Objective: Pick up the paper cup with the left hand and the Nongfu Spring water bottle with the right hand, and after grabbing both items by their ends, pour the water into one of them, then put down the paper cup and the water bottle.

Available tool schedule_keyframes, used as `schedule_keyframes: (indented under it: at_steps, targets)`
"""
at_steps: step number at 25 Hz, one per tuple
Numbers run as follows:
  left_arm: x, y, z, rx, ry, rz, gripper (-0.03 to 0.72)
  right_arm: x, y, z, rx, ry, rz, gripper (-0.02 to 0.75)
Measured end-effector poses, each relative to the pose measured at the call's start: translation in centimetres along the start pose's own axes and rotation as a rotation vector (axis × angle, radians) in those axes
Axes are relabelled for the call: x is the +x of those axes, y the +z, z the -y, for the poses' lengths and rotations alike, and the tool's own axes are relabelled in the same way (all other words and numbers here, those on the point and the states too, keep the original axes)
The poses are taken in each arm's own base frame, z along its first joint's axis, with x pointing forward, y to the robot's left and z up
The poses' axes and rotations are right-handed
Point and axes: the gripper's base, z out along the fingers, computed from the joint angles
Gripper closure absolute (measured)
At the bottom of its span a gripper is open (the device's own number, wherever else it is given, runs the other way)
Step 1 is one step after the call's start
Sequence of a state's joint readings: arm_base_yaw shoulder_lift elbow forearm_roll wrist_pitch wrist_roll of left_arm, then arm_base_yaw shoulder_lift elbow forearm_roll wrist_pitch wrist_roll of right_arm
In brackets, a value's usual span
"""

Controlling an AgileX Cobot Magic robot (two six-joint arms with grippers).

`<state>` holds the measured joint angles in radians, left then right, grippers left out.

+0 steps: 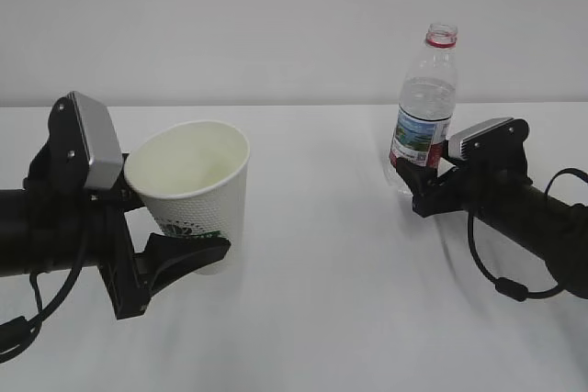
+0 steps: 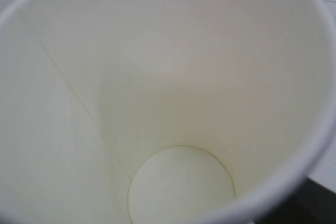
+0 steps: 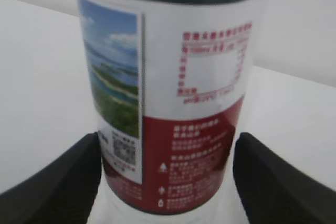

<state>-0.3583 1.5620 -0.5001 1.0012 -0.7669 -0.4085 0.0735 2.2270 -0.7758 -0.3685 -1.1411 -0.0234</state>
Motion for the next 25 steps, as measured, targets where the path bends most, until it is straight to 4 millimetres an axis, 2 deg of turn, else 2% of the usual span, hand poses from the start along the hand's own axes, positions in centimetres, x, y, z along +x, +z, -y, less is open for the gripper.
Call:
schedule_keyframes:
  at_steps: [14, 20, 25]
  targets:
    - [0.0, 0.0, 0.0, 0.000, 0.000, -0.001, 0.118, -0.8, 3.2, 0.8, -0.048, 0.003, 0.063, 0.148]
    - [0.1, 0.0, 0.0, -0.004, 0.000, -0.009, 0.120, -1.1, 3.6, 0.8, -0.062, -0.010, 0.067, 0.153]
    - [0.1, 0.0, 0.0, -0.004, 0.000, -0.009, 0.122, -1.2, 3.6, 0.7, -0.074, -0.017, 0.068, 0.191]
